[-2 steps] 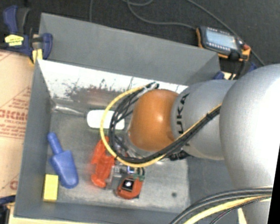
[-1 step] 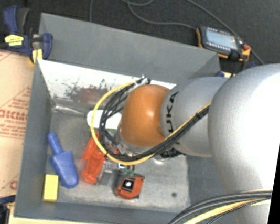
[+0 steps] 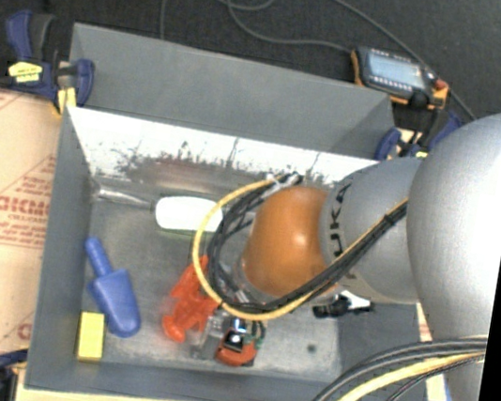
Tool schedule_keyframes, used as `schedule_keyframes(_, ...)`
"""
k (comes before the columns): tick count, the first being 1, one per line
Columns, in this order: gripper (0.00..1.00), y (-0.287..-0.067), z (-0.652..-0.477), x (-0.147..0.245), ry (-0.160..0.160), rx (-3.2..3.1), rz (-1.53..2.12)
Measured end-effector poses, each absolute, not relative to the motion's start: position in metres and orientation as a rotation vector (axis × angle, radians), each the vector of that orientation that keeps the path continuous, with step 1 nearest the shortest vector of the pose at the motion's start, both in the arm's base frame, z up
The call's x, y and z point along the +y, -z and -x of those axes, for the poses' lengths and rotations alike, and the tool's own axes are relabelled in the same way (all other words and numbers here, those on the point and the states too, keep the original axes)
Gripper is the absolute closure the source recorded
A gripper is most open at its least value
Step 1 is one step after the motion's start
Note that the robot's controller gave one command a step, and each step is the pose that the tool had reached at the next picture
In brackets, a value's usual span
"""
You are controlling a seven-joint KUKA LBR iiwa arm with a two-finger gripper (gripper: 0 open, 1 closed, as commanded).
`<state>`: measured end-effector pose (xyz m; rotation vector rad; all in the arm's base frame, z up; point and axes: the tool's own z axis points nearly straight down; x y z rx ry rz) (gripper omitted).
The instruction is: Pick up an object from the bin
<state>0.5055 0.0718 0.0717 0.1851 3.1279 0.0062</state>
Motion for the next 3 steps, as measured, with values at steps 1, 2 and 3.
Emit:
schedule_keyframes(1, 1.00, -0.072, -0.537, 0.107, -0.006, 3.112, -0.373)
schedule_keyframes(2, 1.00, -0.072, -0.537, 0.107, -0.006, 3.112, -0.374)
schedule_keyframes(3, 1.00, -0.117, -0.564, 0.100, -0.001, 3.123, -0.362)
